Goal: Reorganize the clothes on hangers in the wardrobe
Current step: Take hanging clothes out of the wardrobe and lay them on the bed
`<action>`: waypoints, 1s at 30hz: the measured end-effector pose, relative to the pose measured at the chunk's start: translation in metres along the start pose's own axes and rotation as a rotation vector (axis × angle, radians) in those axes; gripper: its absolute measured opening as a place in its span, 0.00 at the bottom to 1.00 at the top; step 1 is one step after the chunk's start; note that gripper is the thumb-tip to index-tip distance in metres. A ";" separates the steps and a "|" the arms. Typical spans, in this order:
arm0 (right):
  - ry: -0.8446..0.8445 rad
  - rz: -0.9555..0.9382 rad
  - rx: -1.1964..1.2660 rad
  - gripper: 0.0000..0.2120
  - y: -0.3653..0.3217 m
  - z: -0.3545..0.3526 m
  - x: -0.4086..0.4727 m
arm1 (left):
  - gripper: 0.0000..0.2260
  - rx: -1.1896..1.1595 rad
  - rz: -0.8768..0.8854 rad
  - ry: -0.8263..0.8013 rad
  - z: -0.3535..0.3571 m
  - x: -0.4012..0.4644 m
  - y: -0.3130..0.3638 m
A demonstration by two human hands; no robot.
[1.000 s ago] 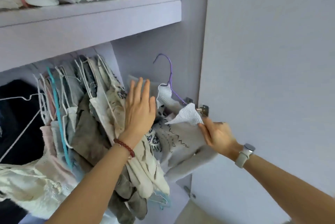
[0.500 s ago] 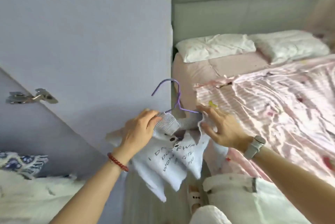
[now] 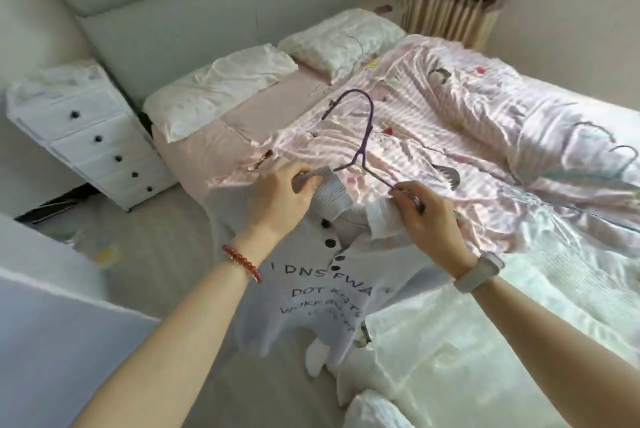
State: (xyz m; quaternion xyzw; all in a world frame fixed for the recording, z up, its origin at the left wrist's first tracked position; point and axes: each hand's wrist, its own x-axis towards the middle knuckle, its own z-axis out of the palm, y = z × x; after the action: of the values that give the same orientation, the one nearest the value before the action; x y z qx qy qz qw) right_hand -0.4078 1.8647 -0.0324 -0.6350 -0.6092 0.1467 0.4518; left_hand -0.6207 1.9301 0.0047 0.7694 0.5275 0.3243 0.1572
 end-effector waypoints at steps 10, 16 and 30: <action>0.226 0.447 -0.200 0.07 0.247 -0.080 0.068 | 0.20 0.117 0.060 -0.553 0.269 0.101 0.059; 0.235 0.587 -0.422 0.10 0.379 -0.120 0.097 | 0.24 0.245 0.073 -0.843 0.381 0.080 0.058; -0.499 0.784 -0.654 0.26 0.501 -0.066 0.088 | 0.28 0.613 0.037 -1.228 0.492 0.059 0.010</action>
State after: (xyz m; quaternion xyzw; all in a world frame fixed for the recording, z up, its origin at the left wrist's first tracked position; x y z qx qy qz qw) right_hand -0.0191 1.9939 -0.3413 -0.8665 -0.4301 0.2528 -0.0143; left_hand -0.2727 2.0291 -0.3345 0.8324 0.3975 -0.3320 0.1972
